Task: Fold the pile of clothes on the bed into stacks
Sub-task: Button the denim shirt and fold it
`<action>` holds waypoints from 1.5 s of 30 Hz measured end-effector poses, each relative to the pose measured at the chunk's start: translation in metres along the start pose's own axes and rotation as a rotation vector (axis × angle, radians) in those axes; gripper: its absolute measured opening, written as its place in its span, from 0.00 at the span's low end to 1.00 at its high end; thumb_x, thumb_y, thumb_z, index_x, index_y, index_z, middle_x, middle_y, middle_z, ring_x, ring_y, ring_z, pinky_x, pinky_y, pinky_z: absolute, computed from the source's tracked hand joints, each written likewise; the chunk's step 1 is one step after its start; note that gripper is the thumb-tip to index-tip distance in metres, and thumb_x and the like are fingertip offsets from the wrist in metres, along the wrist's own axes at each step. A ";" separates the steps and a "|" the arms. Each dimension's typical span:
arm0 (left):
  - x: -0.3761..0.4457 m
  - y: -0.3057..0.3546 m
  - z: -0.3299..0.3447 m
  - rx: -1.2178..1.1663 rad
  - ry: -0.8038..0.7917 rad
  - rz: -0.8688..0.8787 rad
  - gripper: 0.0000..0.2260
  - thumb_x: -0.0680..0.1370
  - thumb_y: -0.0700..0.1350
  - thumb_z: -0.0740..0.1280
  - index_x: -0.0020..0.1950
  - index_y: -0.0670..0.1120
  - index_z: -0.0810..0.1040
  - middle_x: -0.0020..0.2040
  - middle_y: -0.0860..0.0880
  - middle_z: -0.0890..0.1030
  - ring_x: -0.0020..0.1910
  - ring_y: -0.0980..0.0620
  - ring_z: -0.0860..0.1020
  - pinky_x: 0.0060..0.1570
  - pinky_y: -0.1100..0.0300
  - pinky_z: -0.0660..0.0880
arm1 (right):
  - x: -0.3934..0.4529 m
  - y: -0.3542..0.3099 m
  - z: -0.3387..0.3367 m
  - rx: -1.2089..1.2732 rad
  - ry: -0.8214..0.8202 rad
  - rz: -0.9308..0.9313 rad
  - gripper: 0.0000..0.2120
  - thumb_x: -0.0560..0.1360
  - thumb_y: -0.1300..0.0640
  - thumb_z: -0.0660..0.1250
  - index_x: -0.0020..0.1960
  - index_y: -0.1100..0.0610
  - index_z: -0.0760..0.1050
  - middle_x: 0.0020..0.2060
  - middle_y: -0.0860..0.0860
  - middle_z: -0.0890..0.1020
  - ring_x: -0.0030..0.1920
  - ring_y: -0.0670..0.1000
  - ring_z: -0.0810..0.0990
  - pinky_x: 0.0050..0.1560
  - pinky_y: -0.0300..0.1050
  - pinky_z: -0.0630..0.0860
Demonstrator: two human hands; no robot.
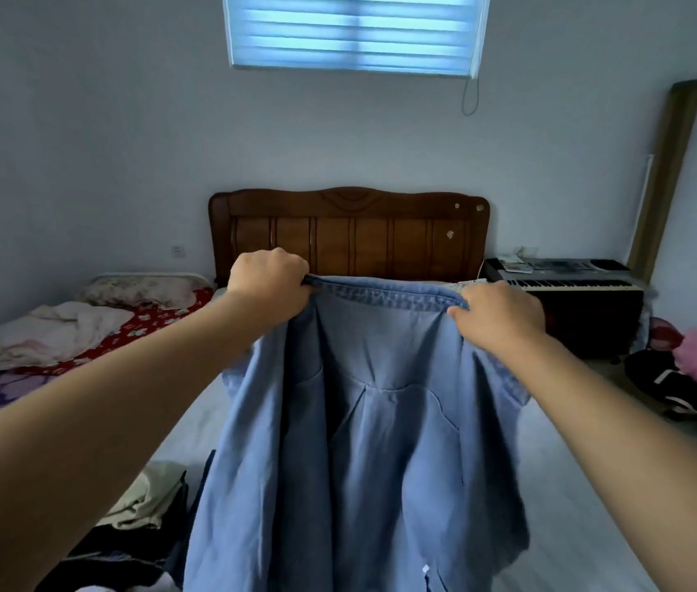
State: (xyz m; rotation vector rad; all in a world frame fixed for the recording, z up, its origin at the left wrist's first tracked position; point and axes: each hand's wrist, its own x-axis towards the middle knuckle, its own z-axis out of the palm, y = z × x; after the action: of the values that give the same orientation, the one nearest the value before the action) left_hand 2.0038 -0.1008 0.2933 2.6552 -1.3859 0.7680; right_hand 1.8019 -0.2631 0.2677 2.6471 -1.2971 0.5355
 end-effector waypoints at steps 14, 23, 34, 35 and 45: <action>-0.026 0.006 0.030 -1.314 -0.201 -0.245 0.17 0.71 0.29 0.68 0.56 0.43 0.79 0.44 0.43 0.82 0.42 0.47 0.81 0.47 0.53 0.80 | -0.015 -0.001 0.011 1.152 -0.131 0.148 0.14 0.68 0.69 0.72 0.51 0.58 0.77 0.41 0.55 0.84 0.42 0.53 0.84 0.51 0.54 0.80; -0.032 0.027 0.035 -1.247 0.078 -0.169 0.05 0.76 0.41 0.68 0.51 0.46 0.76 0.46 0.49 0.77 0.47 0.51 0.75 0.45 0.59 0.72 | -0.029 -0.009 0.005 0.520 0.298 0.177 0.16 0.74 0.46 0.67 0.35 0.54 0.67 0.42 0.52 0.73 0.42 0.53 0.70 0.41 0.47 0.65; -0.045 0.041 0.007 -1.031 0.546 0.088 0.06 0.78 0.41 0.63 0.55 0.44 0.73 0.49 0.51 0.74 0.48 0.51 0.73 0.42 0.60 0.68 | -0.047 -0.031 -0.018 0.972 0.535 0.344 0.08 0.79 0.58 0.61 0.52 0.64 0.69 0.47 0.59 0.76 0.44 0.55 0.73 0.39 0.42 0.62; -0.045 0.037 0.006 -0.920 0.574 0.147 0.08 0.77 0.44 0.65 0.55 0.44 0.73 0.48 0.50 0.74 0.47 0.51 0.73 0.40 0.58 0.69 | -0.051 -0.030 -0.018 0.923 0.586 0.328 0.09 0.78 0.58 0.62 0.52 0.64 0.70 0.49 0.61 0.75 0.47 0.57 0.74 0.40 0.41 0.62; -0.068 -0.005 0.004 -0.595 0.501 0.249 0.32 0.62 0.75 0.57 0.37 0.45 0.70 0.30 0.48 0.79 0.28 0.43 0.78 0.26 0.58 0.70 | -0.107 -0.008 -0.017 0.066 0.884 -0.144 0.28 0.79 0.39 0.53 0.40 0.64 0.72 0.25 0.57 0.76 0.21 0.57 0.76 0.19 0.38 0.65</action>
State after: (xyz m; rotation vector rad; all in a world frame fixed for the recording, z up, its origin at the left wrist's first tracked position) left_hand 1.9770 -0.0479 0.2599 1.7245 -1.5052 0.8042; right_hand 1.7440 -0.1751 0.2430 2.0589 -0.7986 1.4978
